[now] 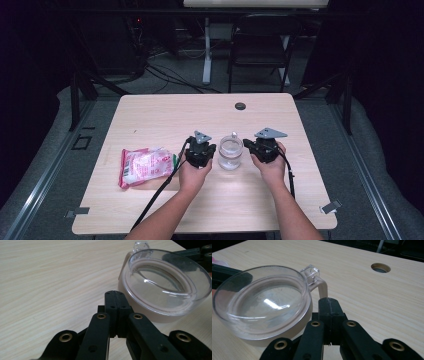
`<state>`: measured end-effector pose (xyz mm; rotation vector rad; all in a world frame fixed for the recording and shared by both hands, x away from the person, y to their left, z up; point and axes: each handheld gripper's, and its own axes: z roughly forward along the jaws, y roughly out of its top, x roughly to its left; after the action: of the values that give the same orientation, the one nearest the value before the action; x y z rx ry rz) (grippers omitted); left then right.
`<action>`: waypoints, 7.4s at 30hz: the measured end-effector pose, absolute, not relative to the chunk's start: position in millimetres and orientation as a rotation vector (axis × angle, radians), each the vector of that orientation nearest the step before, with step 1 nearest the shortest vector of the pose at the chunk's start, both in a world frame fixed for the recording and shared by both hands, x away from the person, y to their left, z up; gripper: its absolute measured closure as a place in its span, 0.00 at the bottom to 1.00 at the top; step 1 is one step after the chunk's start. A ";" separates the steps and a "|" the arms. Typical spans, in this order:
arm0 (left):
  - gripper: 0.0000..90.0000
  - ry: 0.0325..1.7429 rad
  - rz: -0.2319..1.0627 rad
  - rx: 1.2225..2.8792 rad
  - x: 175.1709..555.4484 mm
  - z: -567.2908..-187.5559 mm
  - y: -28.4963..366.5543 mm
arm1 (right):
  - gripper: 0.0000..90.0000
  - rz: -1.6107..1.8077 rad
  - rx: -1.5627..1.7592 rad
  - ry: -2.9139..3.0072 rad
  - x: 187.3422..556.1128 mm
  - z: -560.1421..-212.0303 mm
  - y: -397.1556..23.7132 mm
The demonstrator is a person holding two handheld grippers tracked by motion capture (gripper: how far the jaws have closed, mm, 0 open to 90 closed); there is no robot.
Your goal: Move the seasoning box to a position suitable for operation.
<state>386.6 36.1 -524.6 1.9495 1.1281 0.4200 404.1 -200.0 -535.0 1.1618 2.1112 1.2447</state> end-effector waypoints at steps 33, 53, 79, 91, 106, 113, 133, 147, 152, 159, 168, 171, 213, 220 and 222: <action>1.00 0.872 0.286 2.064 346.4 -524.9 63.3 | 0.97 1.183 1.166 2.215 323.2 -527.0 -183.3; 0.80 0.830 0.284 2.031 309.9 -536.2 120.8 | 0.83 1.117 1.127 2.260 326.8 -550.4 -185.0; 0.66 0.813 0.309 2.037 286.8 -541.3 131.4 | 0.96 1.038 1.103 2.287 350.0 -558.2 -165.5; 0.57 0.755 0.286 2.021 290.9 -532.6 107.9 | 0.95 0.935 1.249 2.155 312.5 -557.0 -162.3; 0.66 0.776 0.294 2.037 301.1 -519.1 113.7 | 0.77 0.931 1.216 2.249 267.7 -545.7 -162.1; 0.75 0.782 0.280 2.023 301.4 -521.1 114.8 | 0.71 1.061 1.256 2.208 255.1 -521.6 -182.6; 0.86 0.784 0.217 1.974 298.8 -520.6 117.8 | 0.83 1.229 1.267 2.079 246.3 -507.2 -186.0; 1.00 0.758 0.185 2.052 311.5 -483.3 103.9 | 0.94 1.259 1.374 2.136 272.2 -472.0 -193.0; 1.00 0.752 0.213 2.048 317.5 -475.1 93.1 | 0.92 1.231 1.417 2.179 285.0 -465.5 -183.3; 1.00 0.708 0.169 2.094 312.8 -494.9 102.4 | 0.95 1.195 1.497 2.213 284.7 -473.7 -175.5; 1.00 0.643 0.127 2.157 307.6 -501.4 100.4 | 0.93 1.238 1.569 2.232 285.6 -482.8 -180.1; 1.00 0.660 0.114 2.159 307.5 -507.1 98.0 | 0.93 1.247 1.589 2.236 286.0 -485.3 -181.9; 1.00 0.620 0.089 2.131 293.2 -506.6 94.6 | 0.94 1.243 1.568 2.218 289.2 -486.6 -180.2; 1.00 0.596 0.102 2.116 292.8 -499.7 89.6 | 0.87 1.273 1.486 2.218 281.6 -481.9 -181.0; 1.00 0.597 0.098 2.108 293.4 -497.1 88.5 | 0.85 1.267 1.433 2.221 276.8 -477.9 -180.4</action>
<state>293.4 88.5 -497.1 2.1075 0.5970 0.0983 276.8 -180.4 -477.9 1.4329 2.2213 1.2674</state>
